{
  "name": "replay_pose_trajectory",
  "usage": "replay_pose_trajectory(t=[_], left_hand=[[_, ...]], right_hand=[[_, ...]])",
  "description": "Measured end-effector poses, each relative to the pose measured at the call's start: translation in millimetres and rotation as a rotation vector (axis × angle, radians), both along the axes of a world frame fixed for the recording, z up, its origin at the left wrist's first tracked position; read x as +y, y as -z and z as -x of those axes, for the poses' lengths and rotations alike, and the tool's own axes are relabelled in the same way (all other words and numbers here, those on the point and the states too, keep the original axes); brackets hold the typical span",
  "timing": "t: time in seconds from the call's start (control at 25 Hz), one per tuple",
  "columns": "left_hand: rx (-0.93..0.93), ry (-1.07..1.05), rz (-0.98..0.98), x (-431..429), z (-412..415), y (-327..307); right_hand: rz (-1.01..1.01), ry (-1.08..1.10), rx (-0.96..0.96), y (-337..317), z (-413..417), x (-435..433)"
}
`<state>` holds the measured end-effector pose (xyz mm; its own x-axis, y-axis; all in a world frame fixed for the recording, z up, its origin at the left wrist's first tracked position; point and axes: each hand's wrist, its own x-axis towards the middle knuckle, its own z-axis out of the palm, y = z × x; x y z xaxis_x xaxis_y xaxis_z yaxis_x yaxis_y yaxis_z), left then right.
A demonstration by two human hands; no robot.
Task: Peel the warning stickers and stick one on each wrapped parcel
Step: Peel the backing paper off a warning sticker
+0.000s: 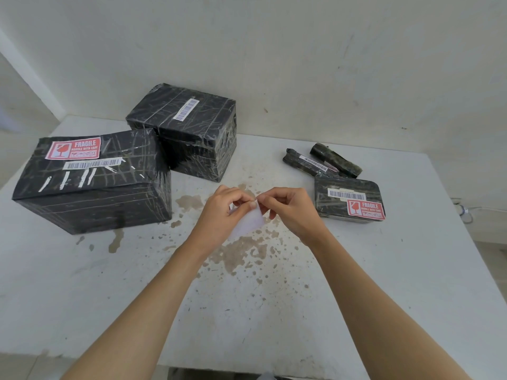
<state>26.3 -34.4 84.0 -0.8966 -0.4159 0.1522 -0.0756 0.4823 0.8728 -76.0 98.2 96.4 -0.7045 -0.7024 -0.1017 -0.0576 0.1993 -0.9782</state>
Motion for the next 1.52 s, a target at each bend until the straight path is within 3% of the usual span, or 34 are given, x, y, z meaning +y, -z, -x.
replay_pose_trajectory(t=[0.48, 0.76, 0.88, 1.04, 1.16, 1.28, 1.52], left_hand=[[-0.051, -0.021, -0.023, -19.4, -8.3, -2.8], [-0.077, -0.027, -0.068, -51.4, -5.6, 2.2], [-0.089, -0.109, -0.104, -63.8, -5.6, 9.5], [-0.121, -0.264, -0.191, -74.6, -7.4, 23.3], [-0.210, -0.342, -0.188, -82.2, -9.4, 39.1], [-0.283, -0.353, -0.216, -88.2, -10.7, 50.7], [-0.293, -0.362, -0.530, -92.9, -4.1, 53.7]], right_hand=[[-0.050, -0.004, 0.036, 0.7, -5.2, -20.0], [-0.084, 0.115, 0.034, 0.6, -9.7, -58.1], [-0.118, 0.273, 0.018, 10.5, -10.6, -77.5], [-0.178, 0.616, -0.142, 35.5, 0.8, -87.0], [-0.224, 0.722, -0.255, 53.9, 6.8, -84.2], [-0.301, 0.642, -0.245, 69.9, 5.2, -90.9], [-0.537, 0.317, -0.003, 81.8, 1.1, -106.9]])
